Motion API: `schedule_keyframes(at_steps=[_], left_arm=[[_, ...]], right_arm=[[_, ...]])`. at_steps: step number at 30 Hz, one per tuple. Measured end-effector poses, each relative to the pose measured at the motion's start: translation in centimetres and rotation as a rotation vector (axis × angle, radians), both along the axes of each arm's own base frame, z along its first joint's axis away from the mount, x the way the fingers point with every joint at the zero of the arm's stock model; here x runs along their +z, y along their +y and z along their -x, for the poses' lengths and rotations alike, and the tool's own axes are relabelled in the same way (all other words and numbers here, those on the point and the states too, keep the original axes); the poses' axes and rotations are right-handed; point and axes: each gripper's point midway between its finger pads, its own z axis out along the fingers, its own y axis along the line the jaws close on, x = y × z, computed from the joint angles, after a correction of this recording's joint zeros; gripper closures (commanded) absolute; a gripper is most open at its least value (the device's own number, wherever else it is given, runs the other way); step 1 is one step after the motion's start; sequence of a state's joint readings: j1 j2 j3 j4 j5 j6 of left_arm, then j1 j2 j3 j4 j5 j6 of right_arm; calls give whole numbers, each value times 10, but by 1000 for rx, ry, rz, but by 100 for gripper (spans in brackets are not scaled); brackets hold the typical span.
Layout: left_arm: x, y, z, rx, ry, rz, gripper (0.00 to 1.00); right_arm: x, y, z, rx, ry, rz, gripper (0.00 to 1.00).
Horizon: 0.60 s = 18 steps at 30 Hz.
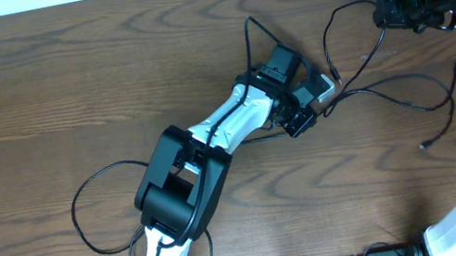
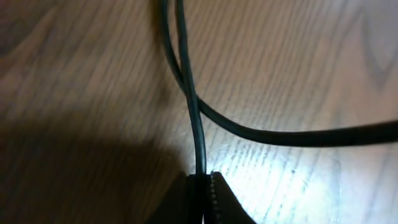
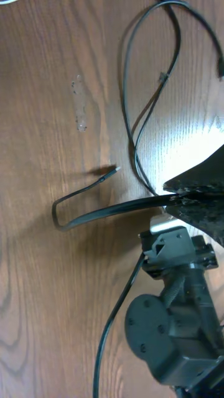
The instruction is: Untangle cables
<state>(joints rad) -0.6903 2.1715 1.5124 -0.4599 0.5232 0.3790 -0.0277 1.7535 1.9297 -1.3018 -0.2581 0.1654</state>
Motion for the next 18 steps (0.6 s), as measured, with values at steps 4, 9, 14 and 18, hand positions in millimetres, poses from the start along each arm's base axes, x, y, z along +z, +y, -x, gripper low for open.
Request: schedule_keyframes(at_steps=[4,9,14,18], left_arm=[[-7,16,-14,147,19,-72,92],[8,57,-36,377,87,-121,92],[115,96,-69,583,-18,25,93],[229,139,-73,703,-176,208,92]], right_arm=[[0,0,0,5,0,2,99],[0,-3,0,2,-1,4,99],[0,-16,-1,-29,-1,5,99],[0,-33,-1,-71,-1,5,99]])
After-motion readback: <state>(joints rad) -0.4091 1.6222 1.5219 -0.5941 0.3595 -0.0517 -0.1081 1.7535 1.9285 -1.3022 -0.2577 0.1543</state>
